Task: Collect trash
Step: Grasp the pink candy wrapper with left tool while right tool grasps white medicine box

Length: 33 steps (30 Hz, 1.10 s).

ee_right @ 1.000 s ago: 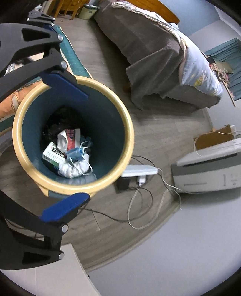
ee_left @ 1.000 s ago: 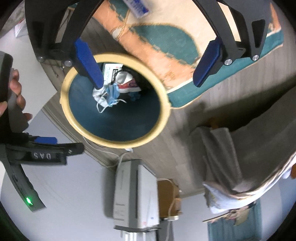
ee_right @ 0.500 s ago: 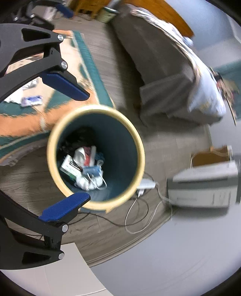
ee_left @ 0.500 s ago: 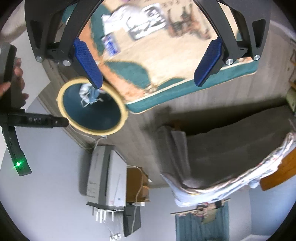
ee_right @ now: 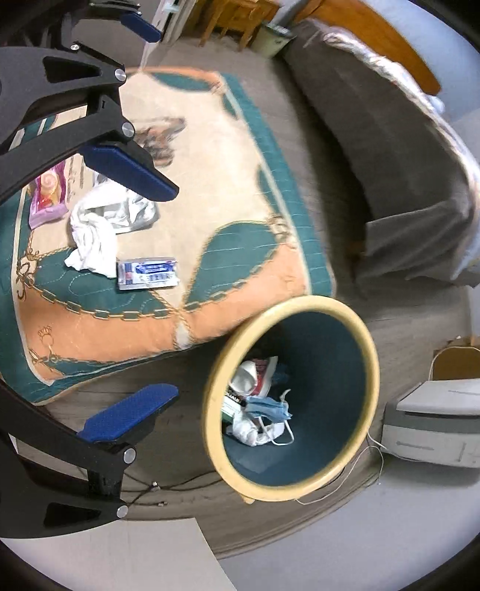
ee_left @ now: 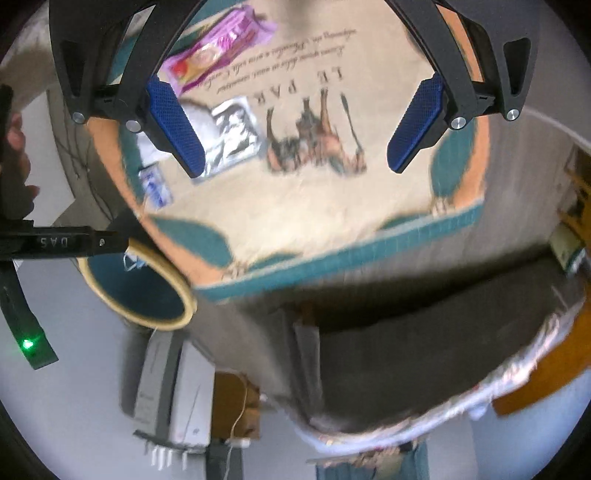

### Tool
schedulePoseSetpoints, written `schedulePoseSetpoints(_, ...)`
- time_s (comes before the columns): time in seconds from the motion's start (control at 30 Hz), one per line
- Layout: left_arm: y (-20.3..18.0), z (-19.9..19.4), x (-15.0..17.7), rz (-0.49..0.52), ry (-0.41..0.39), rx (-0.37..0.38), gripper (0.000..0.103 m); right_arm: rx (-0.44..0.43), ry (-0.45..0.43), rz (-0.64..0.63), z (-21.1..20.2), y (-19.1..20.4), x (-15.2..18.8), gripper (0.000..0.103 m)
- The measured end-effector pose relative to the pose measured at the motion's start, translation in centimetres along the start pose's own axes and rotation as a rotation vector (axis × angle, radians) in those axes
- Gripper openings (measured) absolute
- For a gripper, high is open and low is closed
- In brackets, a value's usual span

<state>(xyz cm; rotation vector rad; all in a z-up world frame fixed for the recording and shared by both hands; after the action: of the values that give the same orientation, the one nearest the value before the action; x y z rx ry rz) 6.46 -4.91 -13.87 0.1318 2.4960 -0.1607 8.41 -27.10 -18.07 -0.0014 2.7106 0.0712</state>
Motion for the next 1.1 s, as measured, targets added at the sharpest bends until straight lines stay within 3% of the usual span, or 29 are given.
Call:
schedulePoseSetpoints(0.23, 0.3, 1.1, 2.6, 0.014, 0.096, 0.055, 0.097, 0.026, 0.047, -0.063, 1.1, 2.0, 0.9, 0.097)
schedulePoseSetpoints(0.43, -1.5, 2.6, 5.3, 0.056, 0.206, 0.102, 0.095, 0.027, 0.118, -0.091, 2.8, 2.5, 2.0, 0.075)
schedulePoseSetpoints(0.47, -1.9, 2.7, 5.6, 0.074, 0.212, 0.101, 0.094, 0.025, 0.131, -0.098, 3.1, 2.6, 2.2, 0.070)
schedulePoseSetpoints(0.53, -2.9, 3.1, 6.7, 0.106, 0.250, 0.122, 0.081, 0.018, 0.142, -0.104, 3.6, 2.8, 2.4, 0.067)
schedulePoseSetpoints(0.6, -3.6, 3.4, 7.6, 0.122, 0.293, 0.142, 0.076, 0.022, 0.151, -0.114, 4.1, 3.0, 2.6, 0.064)
schedulePoseSetpoints(0.77, -3.8, 4.8, 10.2, 0.187, 0.397, 0.115, 0.071, 0.026, 0.183, -0.146, 5.3, 3.8, 3.0, 0.058)
schedulePoseSetpoints(0.87, -3.6, 5.5, 11.2, 0.192, 0.455, 0.114, 0.050, 0.035, 0.196, -0.163, 6.0, 4.1, 3.0, 0.057)
schedulePoseSetpoints(0.93, -3.8, 5.6, 11.4, 0.193, 0.471, 0.133, 0.029, 0.040, 0.211, -0.172, 6.5, 4.2, 3.2, 0.057)
schedulePoseSetpoints(0.97, -3.9, 5.5, 11.5, 0.204, 0.473, 0.139, 0.023, 0.043, 0.220, -0.178, 6.9, 4.3, 3.3, 0.056)
schedulePoseSetpoints(1.0, -4.0, 5.5, 11.5, 0.209, 0.475, 0.145, 0.009, 0.044, 0.227, -0.184, 7.1, 4.3, 3.4, 0.050)
schedulePoseSetpoints(1.03, -4.2, 5.5, 11.5, 0.214, 0.480, 0.154, 0.002, 0.043, 0.235, -0.189, 7.3, 4.5, 3.5, 0.047)
schedulePoseSetpoints(1.1, -4.4, 5.3, 11.2, 0.222, 0.469, 0.159, 0.002, 0.041, 0.251, -0.198, 7.7, 4.6, 3.7, 0.041)
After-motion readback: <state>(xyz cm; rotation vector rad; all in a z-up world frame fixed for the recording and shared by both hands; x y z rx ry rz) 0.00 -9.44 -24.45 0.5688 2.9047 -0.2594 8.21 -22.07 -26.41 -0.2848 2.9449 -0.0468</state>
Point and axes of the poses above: each gripper's, at about its wrist camera, not at the fingertips, and z roughly the way its jaws point, y to its left, x to its underside, the point moved 8 cm from there along z, roughly the way its jaws point, and after that the axes turned 10 degrees about -z, right-handed, at the moved point
